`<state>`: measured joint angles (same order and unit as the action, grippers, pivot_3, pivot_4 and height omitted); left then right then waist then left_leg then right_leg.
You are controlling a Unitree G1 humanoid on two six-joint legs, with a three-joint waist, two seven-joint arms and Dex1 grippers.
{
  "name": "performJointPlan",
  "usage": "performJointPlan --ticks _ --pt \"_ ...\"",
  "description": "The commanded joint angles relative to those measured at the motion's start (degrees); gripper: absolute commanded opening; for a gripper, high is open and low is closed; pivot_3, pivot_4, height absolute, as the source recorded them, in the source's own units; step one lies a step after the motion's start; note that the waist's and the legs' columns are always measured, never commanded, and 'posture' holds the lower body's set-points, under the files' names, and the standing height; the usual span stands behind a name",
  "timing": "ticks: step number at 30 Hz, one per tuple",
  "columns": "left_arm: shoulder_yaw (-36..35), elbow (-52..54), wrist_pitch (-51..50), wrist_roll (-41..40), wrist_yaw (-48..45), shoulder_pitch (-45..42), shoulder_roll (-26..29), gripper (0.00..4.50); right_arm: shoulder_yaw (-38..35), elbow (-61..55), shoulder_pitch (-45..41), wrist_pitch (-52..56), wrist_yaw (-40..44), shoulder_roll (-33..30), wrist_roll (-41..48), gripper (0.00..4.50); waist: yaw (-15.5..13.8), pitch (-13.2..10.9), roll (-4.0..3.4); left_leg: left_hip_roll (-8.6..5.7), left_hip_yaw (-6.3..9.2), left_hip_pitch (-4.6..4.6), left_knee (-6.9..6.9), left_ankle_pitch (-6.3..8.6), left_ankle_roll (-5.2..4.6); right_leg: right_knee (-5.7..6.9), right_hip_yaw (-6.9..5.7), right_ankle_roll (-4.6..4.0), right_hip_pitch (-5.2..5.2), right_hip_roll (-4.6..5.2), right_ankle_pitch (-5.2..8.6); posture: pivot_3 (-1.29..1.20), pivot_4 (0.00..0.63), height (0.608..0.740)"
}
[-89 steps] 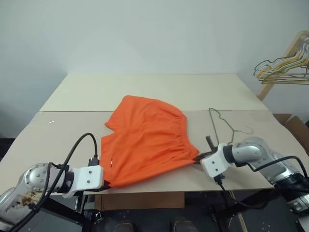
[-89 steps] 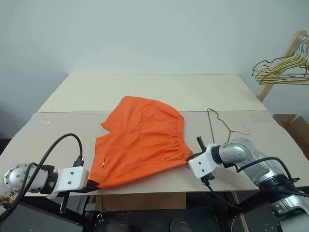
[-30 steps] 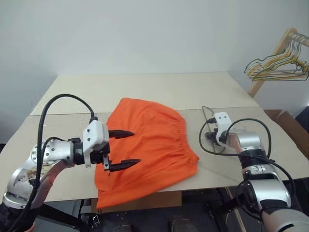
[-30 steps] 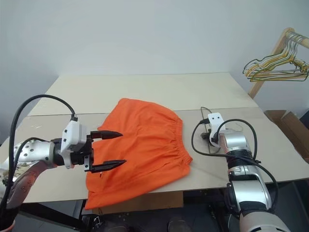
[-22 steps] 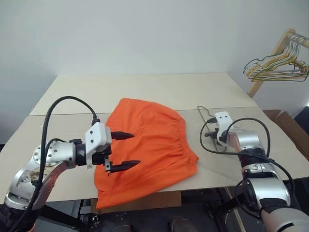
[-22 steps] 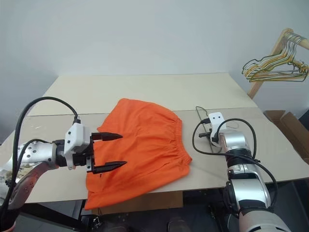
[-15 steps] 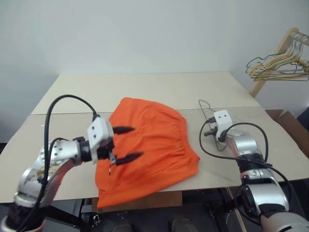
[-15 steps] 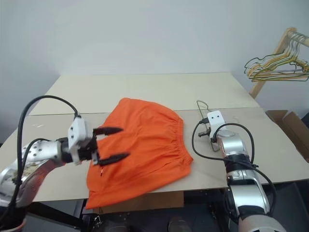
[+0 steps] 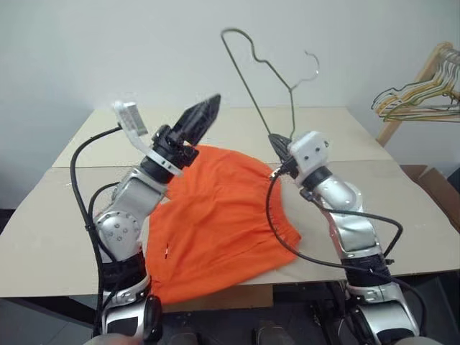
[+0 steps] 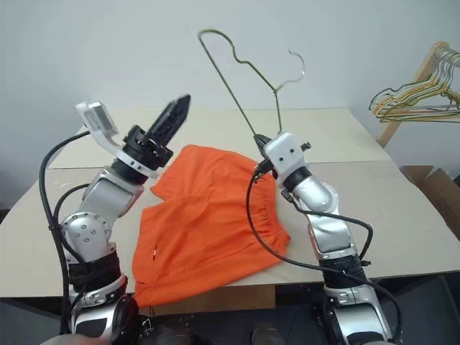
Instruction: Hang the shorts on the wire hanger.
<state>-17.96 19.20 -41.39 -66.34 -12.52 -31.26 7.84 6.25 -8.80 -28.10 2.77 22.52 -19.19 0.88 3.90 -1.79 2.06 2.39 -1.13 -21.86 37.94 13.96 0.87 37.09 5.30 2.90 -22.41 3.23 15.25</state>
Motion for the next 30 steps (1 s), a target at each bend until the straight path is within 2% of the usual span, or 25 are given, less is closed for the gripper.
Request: performJointPlan --ticks 1,10,13,25,29,30 --pt "0.15 0.16 0.46 -2.30 1.38 -1.65 0.65 4.50 1.17 -5.92 0.37 -3.14 1.51 0.43 0.25 0.02 -0.03 0.00 0.00 -0.01 0.04 -0.02 0.00 0.00 0.00 -0.02 -0.02 0.00 0.00 0.00 0.00 -0.01 0.000 0.740" --pt "2.70 -0.23 2.91 -1.55 0.06 -2.41 -0.21 4.50 3.29 -5.58 2.61 -9.34 4.37 -0.56 -2.25 0.02 -1.13 0.01 0.02 -0.19 0.10 0.07 0.00 -0.03 0.03 -0.08 -0.06 0.00 0.12 0.10 0.00 -0.01 0.000 0.740" --pt "3.78 -0.46 3.68 0.52 0.25 -2.59 0.37 3.93 3.30 -5.12 2.75 -9.53 4.05 -0.19 -2.64 0.00 -1.31 0.01 0.02 -0.21 0.10 0.07 0.00 -0.03 0.03 -0.08 -0.05 0.00 0.12 0.10 0.00 -0.01 0.000 0.740" --pt "5.79 -1.05 6.03 3.87 -1.37 -1.59 0.46 0.07 3.59 -4.71 3.47 -9.09 3.66 0.26 -4.46 0.00 -1.32 0.01 0.02 -0.22 0.11 0.08 0.00 -0.03 0.03 -0.09 -0.06 0.00 0.14 0.11 0.00 -0.01 0.000 0.740" --pt "6.57 -0.81 7.26 5.78 -2.37 -1.07 0.37 0.03 3.93 -4.93 3.32 -8.15 5.73 -0.24 -3.36 0.00 -1.29 0.01 0.02 -0.22 0.12 0.07 0.00 -0.03 0.03 -0.09 -0.06 0.00 0.13 0.10 0.00 -0.01 0.000 0.740" --pt "6.45 -0.79 7.73 5.95 -2.82 -0.89 0.29 0.01 3.97 -4.95 3.31 -8.20 5.92 -0.41 -3.50 0.26 -1.30 0.01 0.02 -0.21 0.12 0.07 0.00 -0.03 0.03 -0.09 -0.07 0.00 0.13 0.10 0.00 -0.01 0.000 0.740"
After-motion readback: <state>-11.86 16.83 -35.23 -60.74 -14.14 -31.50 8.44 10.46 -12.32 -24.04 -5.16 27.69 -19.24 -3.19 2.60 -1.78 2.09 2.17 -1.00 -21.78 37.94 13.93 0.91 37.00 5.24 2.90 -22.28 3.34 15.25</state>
